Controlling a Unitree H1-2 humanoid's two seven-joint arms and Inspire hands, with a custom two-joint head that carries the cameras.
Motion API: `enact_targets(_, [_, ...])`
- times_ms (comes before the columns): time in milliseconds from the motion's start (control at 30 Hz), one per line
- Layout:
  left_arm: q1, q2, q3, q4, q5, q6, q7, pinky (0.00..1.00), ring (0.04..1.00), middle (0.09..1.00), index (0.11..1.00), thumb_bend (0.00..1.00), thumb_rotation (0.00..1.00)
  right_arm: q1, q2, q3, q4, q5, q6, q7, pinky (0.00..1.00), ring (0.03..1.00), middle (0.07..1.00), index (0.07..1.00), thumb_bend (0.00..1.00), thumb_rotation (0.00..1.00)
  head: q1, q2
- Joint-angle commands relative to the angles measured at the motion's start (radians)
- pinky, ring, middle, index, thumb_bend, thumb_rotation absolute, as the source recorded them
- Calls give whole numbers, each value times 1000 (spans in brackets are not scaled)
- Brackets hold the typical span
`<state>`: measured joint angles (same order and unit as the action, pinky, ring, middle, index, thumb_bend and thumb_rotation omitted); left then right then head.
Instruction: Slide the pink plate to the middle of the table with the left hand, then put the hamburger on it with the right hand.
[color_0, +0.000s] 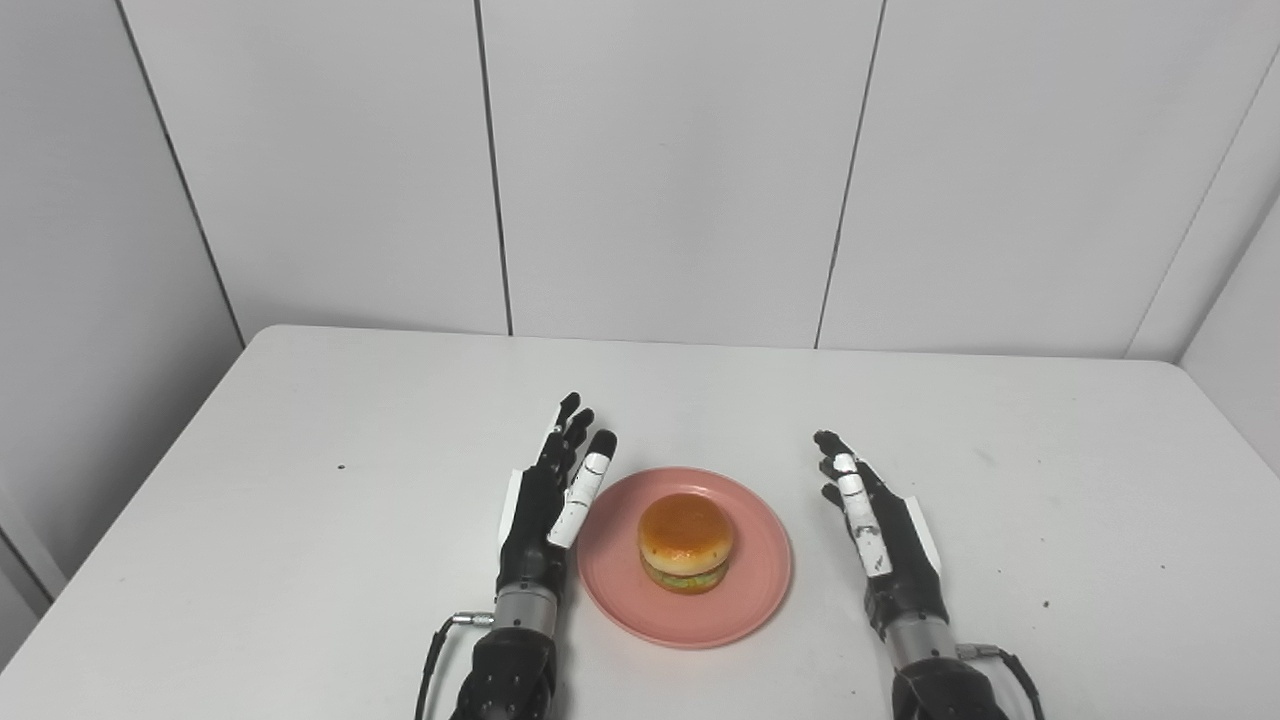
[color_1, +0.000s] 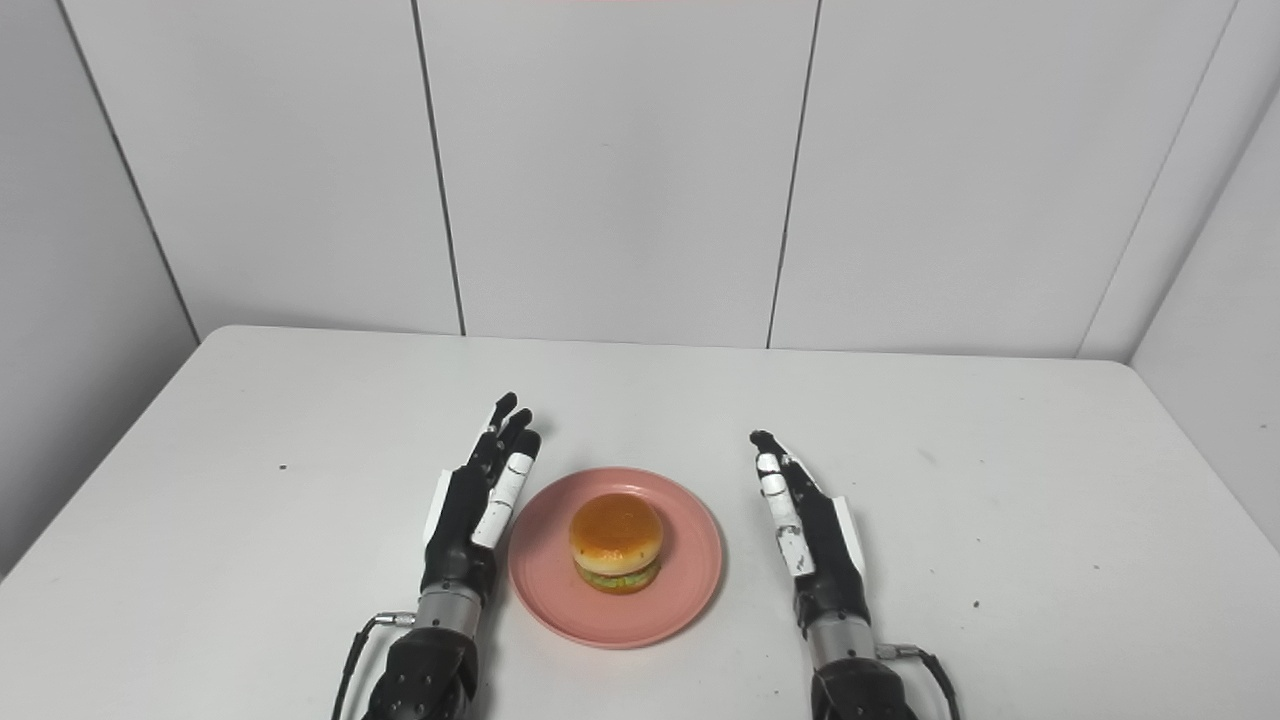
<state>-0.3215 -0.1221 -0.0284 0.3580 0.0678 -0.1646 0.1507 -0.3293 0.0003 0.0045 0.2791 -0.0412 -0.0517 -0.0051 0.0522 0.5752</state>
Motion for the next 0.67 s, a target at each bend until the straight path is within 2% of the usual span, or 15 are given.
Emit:
enact_targets(0, [35, 7, 5, 13, -5, 23, -10, 1000, 973, 943, 937, 849, 823, -19, -3, 6, -11, -6, -42, -2, 928, 929, 925, 868, 745, 982, 3, 1])
enact_targets(500, [33, 12, 27, 2, -37, 57, -2, 1000, 1000, 976, 949, 799, 817, -6, -10, 15, -8, -20, -55, -5, 927, 930, 933, 883, 739, 994, 2, 3])
enact_targets(633, [32, 8, 34, 16, -38, 35, 9, 1000, 1000, 977, 952, 795, 810, -6, -12, 16, -6, -18, -60, -2, 929, 931, 931, 881, 737, 988, 4, 3])
